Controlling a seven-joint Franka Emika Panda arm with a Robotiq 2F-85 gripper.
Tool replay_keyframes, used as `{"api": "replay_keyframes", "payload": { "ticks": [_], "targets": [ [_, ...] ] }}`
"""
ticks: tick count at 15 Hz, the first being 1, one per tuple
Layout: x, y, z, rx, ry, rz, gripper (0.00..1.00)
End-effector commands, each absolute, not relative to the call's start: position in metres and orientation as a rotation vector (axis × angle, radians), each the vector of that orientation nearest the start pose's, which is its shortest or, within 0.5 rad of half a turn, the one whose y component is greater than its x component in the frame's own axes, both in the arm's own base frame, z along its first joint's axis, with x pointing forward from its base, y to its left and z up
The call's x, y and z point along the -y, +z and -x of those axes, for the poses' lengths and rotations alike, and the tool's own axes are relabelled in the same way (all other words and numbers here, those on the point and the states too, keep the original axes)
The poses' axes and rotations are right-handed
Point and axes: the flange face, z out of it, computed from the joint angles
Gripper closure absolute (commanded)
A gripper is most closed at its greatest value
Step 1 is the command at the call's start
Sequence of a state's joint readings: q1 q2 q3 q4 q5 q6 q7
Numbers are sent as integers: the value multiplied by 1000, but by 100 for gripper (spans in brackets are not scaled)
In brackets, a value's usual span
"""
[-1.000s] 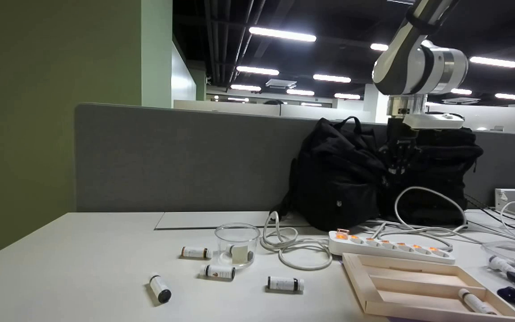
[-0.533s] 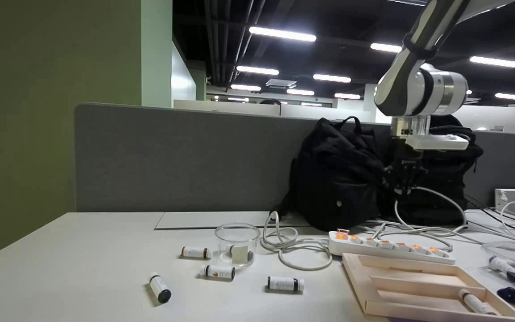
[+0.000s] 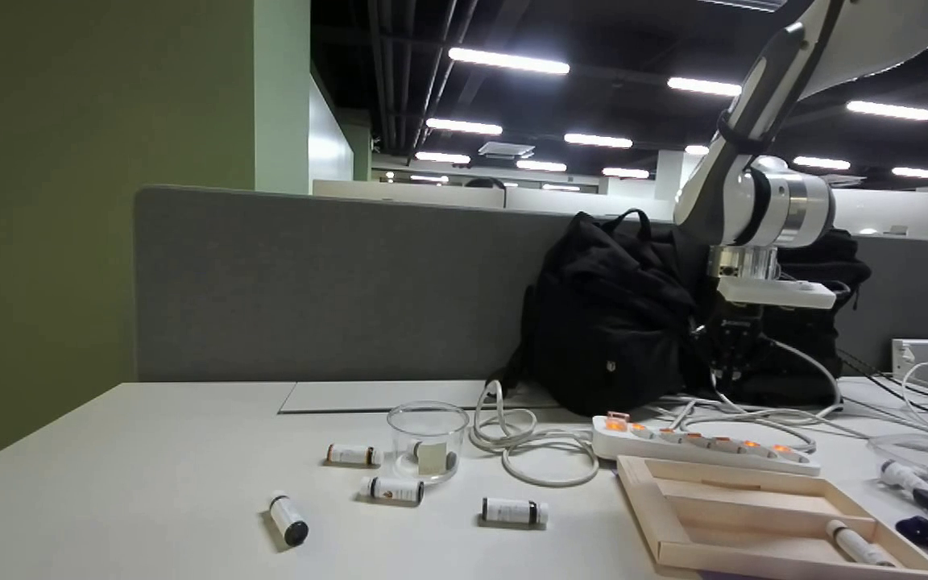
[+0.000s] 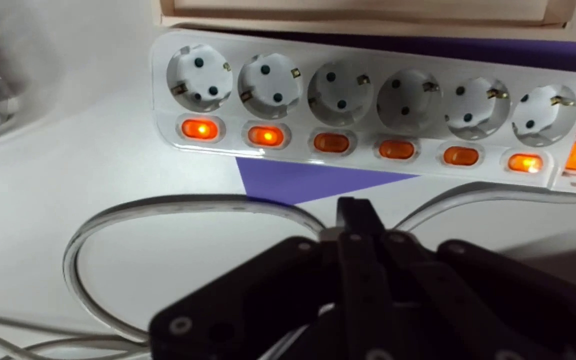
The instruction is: Turn on the switch of the third slot on the extension cord
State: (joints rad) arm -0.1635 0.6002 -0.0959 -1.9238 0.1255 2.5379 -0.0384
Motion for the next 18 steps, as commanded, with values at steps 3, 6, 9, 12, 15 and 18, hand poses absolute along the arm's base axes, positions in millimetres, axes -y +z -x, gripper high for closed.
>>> {"api": "replay_keyframes", "payload": {
  "ticks": [3, 6, 9, 12, 15, 18],
  "targets": [
    [173, 157, -613, -727, 49, 3056, 100],
    [173, 144, -612, -759, 70, 3058, 100],
    [168, 134, -612, -747, 90, 3055, 100],
    [164, 125, -611, -739, 109, 3061, 100],
    [163, 119, -612, -726, 95, 3066, 100],
    [162, 116, -611, -723, 95, 3070, 100]
  ]
}}
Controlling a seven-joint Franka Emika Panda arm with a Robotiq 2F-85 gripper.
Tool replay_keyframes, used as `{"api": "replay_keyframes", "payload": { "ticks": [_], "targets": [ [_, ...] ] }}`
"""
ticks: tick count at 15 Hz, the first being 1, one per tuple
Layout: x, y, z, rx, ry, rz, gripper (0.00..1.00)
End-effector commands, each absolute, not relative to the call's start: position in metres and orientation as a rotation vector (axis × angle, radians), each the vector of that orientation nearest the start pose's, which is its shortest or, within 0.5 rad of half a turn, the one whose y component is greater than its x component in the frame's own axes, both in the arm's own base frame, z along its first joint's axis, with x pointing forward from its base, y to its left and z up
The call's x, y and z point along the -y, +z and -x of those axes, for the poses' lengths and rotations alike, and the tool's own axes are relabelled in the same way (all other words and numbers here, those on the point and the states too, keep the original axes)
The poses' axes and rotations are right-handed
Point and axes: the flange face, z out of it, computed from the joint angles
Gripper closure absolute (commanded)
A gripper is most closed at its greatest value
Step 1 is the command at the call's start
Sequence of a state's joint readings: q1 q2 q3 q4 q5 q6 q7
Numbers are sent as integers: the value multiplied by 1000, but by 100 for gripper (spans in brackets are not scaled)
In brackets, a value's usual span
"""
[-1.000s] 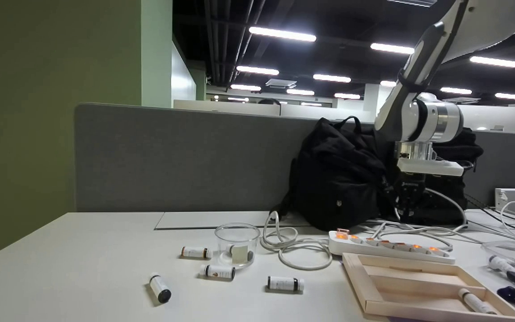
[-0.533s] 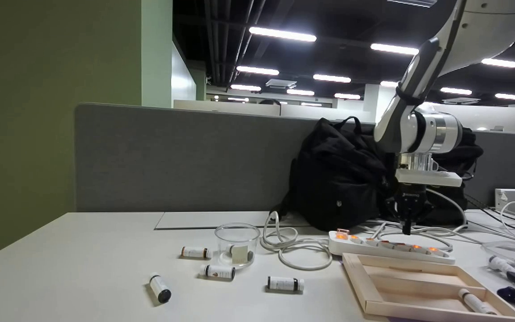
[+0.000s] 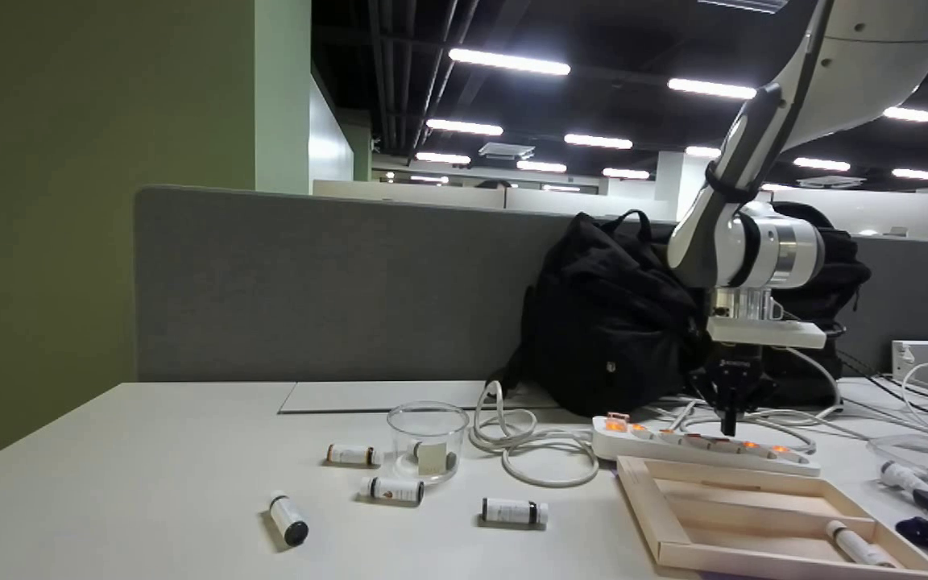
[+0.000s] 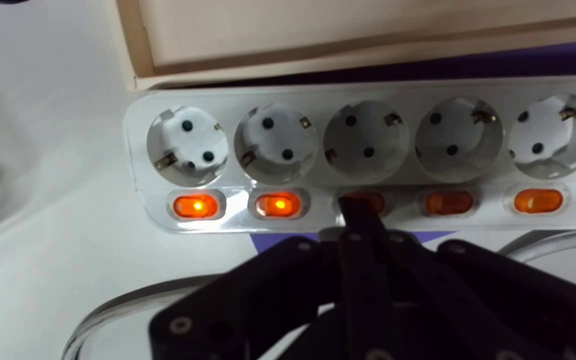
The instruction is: Turn on the switch of the third slot on the extension cord
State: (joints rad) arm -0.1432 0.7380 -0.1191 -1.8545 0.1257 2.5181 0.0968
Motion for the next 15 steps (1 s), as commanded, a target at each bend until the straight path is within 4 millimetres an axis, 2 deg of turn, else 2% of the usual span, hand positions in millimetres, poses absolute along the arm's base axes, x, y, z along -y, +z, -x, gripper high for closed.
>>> {"api": "replay_keyframes", "payload": {
  "ticks": [1, 10, 15],
  "targets": [
    [162, 115, -611, -722, 92, 3070, 100],
    [160, 105, -609, -711, 78, 3081, 100],
    [158, 92, -599, -696, 139, 3091, 100]
  ]
}}
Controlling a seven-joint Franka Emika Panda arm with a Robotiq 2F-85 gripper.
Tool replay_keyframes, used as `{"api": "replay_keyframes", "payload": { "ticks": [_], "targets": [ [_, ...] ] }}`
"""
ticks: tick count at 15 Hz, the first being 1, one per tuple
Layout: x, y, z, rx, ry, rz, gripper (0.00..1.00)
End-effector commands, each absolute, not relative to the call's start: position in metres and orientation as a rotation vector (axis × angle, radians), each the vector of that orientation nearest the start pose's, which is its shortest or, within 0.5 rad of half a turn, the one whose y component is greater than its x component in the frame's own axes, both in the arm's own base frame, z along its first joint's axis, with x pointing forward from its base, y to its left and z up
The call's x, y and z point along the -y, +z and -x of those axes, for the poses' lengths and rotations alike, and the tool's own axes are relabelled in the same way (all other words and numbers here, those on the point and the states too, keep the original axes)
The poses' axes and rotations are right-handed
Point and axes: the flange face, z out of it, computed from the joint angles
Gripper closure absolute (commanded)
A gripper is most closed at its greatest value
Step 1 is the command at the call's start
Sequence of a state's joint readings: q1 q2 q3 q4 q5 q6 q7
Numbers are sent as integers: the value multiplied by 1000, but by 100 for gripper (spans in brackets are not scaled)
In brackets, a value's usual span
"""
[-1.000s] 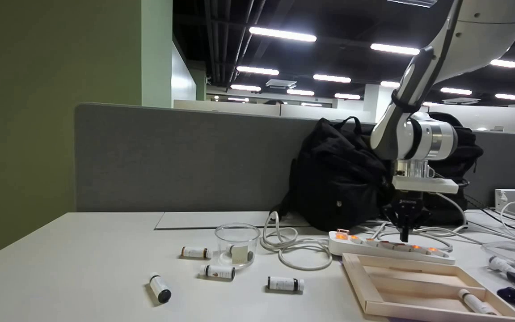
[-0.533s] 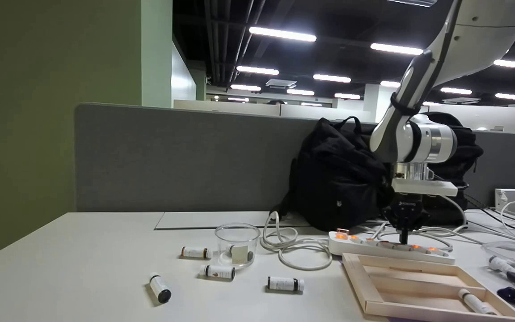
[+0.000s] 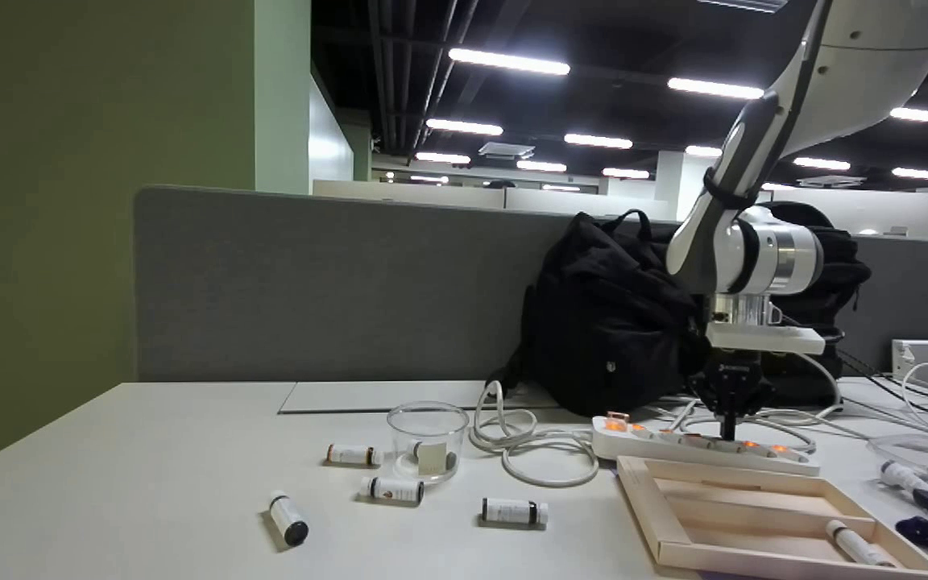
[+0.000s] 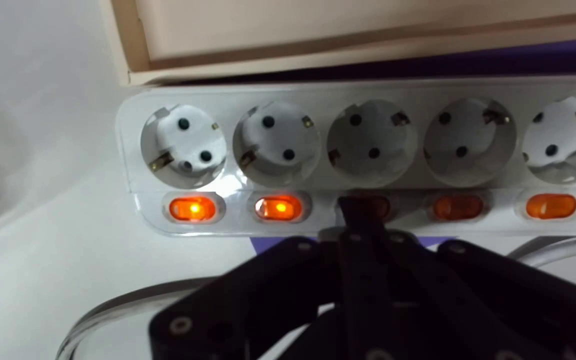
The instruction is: Turn on the switch of the third slot on the extension cord
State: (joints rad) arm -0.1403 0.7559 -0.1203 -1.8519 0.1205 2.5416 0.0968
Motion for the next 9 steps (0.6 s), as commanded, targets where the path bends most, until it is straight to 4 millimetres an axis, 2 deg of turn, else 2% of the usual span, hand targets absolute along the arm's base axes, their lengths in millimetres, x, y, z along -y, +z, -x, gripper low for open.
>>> {"api": "replay_keyframes", "payload": {
  "ticks": [1, 4, 6, 9],
  "targets": [
    [160, 88, -596, -698, 146, 3093, 100],
    [163, 84, -594, -697, 159, 3087, 100],
    [163, 92, -599, -693, 151, 3069, 100],
    [164, 137, -615, -650, 92, 3037, 100]
  ]
}}
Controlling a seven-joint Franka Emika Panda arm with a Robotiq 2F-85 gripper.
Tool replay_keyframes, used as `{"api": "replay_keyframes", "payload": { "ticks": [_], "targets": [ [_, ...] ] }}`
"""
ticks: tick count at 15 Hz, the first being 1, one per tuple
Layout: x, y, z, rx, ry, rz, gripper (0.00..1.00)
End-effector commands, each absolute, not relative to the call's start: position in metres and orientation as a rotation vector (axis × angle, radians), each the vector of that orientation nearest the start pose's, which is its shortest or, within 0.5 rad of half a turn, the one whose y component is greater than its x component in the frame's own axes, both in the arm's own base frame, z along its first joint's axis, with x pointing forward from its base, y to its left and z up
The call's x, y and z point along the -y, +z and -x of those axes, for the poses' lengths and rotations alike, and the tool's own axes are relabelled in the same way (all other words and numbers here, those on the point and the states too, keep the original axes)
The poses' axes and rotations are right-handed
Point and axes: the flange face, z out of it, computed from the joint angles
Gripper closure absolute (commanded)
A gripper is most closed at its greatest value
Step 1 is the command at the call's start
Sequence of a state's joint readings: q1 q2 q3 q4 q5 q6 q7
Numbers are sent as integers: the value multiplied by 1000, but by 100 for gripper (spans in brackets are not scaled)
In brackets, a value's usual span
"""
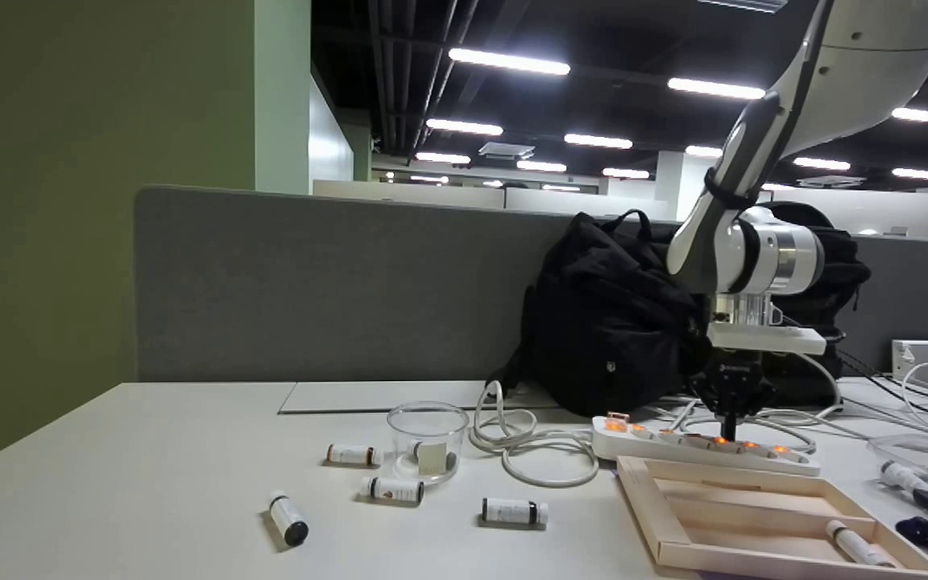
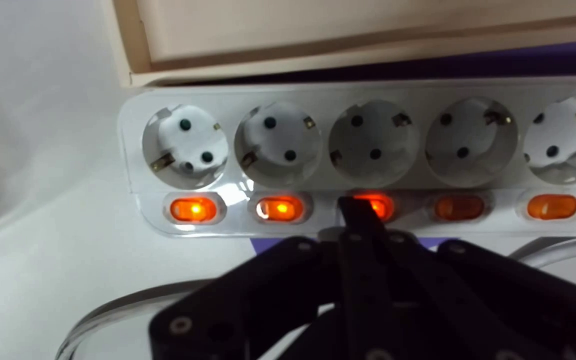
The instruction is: Turn on the switch of the third slot on the extension cord
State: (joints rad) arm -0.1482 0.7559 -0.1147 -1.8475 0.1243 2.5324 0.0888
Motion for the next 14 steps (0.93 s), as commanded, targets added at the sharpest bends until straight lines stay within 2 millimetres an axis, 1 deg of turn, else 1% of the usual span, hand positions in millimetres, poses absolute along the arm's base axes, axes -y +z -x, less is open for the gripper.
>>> {"api": "replay_keyframes", "payload": {
  "ticks": [1, 3, 4, 5, 8, 10, 12, 13, 14],
  "targets": [
    [164, 154, -619, -625, 82, 3026, 100],
    [164, 190, -626, -562, 59, 3010, 100],
    [164, 208, -628, -517, 68, 3019, 74],
    [163, 223, -629, -475, 79, 3018, 72],
    [164, 262, -628, -392, 121, 3013, 53],
    [166, 280, -625, -351, 153, 3006, 38],
    [169, 291, -619, -330, 206, 3016, 25],
    [164, 279, -622, -348, 167, 3016, 44],
    [165, 283, -620, -342, 183, 3013, 37]
  ]
}}
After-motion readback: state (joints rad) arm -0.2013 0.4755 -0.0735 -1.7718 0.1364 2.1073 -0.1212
